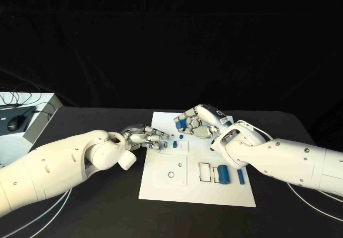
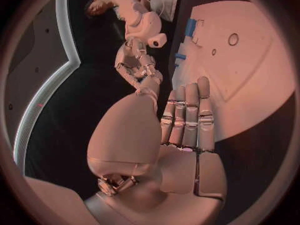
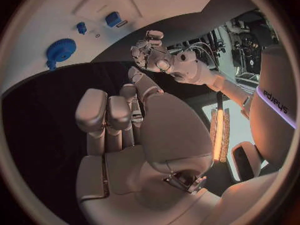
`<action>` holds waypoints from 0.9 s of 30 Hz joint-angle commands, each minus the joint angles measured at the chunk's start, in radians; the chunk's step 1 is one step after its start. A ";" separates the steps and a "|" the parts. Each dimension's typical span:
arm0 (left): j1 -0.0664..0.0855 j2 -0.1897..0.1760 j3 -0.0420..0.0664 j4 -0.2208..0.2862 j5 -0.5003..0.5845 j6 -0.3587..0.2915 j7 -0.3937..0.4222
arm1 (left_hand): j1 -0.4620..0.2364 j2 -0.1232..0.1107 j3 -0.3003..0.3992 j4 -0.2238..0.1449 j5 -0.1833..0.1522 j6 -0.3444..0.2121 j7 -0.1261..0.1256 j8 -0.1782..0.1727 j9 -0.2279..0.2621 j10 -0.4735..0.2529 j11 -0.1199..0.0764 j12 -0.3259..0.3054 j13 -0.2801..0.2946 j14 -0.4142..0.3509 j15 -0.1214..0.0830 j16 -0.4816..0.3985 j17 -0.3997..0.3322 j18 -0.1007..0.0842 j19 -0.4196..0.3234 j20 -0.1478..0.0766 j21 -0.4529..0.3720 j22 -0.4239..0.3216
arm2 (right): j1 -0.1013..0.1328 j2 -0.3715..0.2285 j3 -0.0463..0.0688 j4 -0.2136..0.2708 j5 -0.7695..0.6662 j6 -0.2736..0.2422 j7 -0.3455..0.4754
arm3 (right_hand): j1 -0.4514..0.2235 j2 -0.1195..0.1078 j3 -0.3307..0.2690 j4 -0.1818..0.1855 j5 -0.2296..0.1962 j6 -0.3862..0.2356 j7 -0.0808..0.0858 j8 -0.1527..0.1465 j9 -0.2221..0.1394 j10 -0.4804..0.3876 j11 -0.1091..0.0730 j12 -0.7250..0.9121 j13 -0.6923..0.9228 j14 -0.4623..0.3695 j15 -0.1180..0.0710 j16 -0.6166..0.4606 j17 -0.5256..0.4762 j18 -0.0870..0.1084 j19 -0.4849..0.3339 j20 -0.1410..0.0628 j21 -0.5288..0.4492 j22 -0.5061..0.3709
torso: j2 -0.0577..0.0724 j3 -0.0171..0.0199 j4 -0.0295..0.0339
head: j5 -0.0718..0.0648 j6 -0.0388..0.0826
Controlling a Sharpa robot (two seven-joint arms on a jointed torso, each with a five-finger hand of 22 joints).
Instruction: Assemble the parts on the task board
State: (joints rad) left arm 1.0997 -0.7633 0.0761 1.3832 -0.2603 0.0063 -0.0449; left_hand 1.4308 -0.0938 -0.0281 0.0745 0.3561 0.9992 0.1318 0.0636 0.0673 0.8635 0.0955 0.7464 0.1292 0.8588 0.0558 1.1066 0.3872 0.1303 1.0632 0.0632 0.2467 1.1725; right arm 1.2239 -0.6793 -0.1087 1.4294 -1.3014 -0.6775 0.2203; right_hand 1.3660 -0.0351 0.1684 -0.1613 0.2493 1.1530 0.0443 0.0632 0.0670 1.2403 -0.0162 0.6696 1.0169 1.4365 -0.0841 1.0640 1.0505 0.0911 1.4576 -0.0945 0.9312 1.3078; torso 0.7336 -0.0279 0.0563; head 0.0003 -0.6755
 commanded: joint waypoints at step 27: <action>-0.104 0.076 0.047 0.092 0.442 -0.410 0.411 | -0.016 0.032 -0.152 0.006 -0.017 0.034 -0.026 0.002 -0.001 -0.060 0.041 -0.025 -0.060 -0.097 0.062 -0.202 -0.207 -0.046 -0.049 0.060 -0.181 -0.453 | -0.039 0.046 0.014 -0.023 0.417 -0.221 0.058 | 0.004 -0.007 0.016 0.003 -0.001 0.029 0.058 0.002 0.001 -0.007 0.006 0.001 0.000 0.001 0.009 0.004 0.007 -0.007 0.006 0.006 -0.006 0.115 | 0.001 -0.0005 -0.0002 | 0.017 0.041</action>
State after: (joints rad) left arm 0.9963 -0.6916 0.1215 1.4715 0.1500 -0.3896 0.3226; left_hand 1.4186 -0.0578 -0.1815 0.0765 0.3437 1.0373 0.1085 0.0636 0.0674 0.8091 0.1378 0.7232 0.0701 0.7661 0.1202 0.9076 0.1820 0.0984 1.0177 0.1220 0.0718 0.7266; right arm 1.1861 -0.6360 -0.0957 1.4075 -0.9233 -0.8761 0.2594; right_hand 1.3632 -0.0454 0.1770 -0.1588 0.2490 1.1484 0.0636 0.0611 0.0661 1.2380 -0.0102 0.6696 1.0155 1.4364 -0.0840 1.0640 1.0564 0.0911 1.4612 -0.0907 0.9264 1.3074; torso 0.7345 -0.0281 0.0558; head 0.0174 -0.6359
